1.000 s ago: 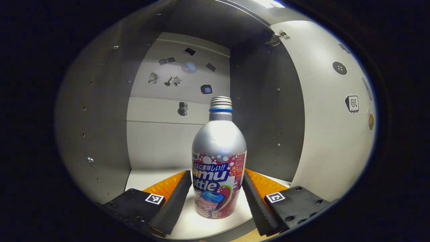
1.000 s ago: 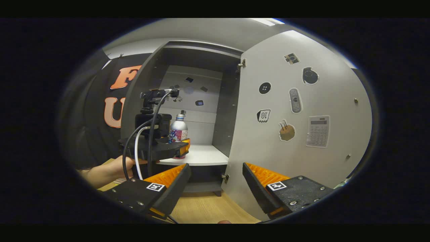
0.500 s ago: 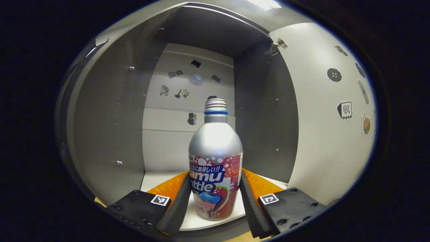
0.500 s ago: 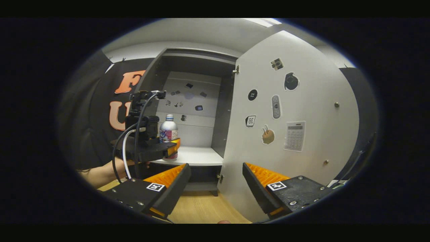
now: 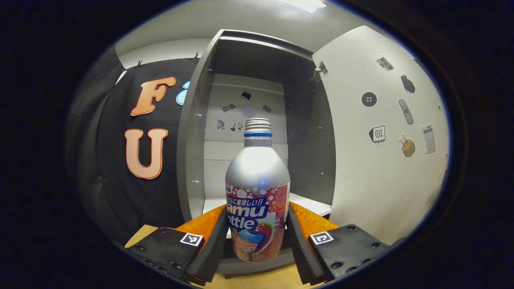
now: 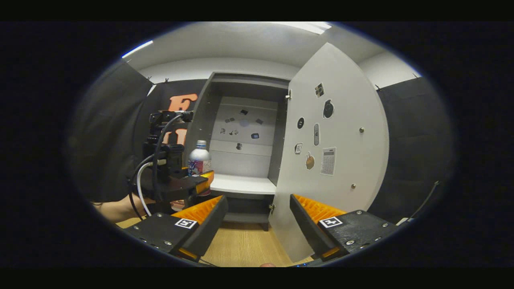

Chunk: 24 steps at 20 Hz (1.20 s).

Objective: Open the cabinet door with the right hand, grasp the bottle in the cabinet with the left hand and place it on the coaster, then close the cabinet door with the right hand.

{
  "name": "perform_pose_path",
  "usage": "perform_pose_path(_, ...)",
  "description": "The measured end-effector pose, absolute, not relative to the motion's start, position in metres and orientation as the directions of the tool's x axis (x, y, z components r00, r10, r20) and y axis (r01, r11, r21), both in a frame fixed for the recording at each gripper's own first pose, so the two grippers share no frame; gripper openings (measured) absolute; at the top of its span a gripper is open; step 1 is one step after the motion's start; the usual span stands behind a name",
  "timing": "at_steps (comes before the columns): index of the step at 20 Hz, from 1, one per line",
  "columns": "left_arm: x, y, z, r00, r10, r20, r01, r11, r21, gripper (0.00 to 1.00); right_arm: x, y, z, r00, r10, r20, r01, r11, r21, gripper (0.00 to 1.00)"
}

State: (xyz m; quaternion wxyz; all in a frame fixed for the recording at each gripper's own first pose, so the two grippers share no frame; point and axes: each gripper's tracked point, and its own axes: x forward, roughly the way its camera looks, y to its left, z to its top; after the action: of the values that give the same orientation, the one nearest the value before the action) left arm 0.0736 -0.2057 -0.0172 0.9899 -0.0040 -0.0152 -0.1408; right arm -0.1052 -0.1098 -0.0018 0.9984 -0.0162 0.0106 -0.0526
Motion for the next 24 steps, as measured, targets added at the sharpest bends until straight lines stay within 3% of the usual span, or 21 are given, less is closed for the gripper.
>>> perform_pose_path(5,0.009,-0.174,-0.012,0.981,-0.192,0.025,0.191,0.981,0.032,0.82,-0.126,-0.103,0.007,1.000,-0.017,0.026,0.018,0.999,-0.045,0.95)
perform_pose_path(9,-0.025,-0.157,-0.005,0.983,-0.179,0.040,0.177,0.983,0.040,0.82,-0.131,-0.096,0.011,0.999,0.007,0.046,-0.005,0.999,-0.032,0.95)
perform_pose_path(17,-0.052,-0.133,-0.018,0.983,-0.166,0.077,0.166,0.986,0.016,0.82,-0.113,-0.071,0.003,0.999,0.028,0.036,-0.027,1.000,-0.010,0.95)
perform_pose_path(24,-0.068,-0.110,-0.074,0.985,-0.147,0.094,0.144,0.989,0.045,0.82,-0.095,-0.043,-0.020,0.999,0.052,-0.004,-0.052,0.999,0.014,0.95)
